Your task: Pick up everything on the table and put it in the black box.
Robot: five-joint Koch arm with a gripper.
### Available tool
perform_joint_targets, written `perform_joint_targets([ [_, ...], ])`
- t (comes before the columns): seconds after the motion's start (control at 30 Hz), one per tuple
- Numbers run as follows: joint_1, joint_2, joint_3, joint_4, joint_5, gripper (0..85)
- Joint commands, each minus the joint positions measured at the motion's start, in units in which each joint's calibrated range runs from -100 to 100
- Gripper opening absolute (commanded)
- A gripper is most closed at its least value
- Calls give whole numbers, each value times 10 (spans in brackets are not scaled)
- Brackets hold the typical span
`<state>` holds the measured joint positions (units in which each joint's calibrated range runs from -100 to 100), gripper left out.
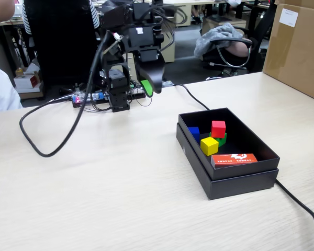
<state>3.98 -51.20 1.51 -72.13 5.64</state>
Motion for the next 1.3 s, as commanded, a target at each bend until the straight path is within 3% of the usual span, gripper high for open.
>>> perform_joint_targets([
  [0.0,-21,-129,-40,32,-12,504],
  [0.63,-39,-465,-419,234,-25,523],
  [0.83,-42,-485,-514,286,-31,543],
  [1.1,-43,-488,-671,456,-36,543],
  [1.27,-51,-488,-797,621,-63,541],
])
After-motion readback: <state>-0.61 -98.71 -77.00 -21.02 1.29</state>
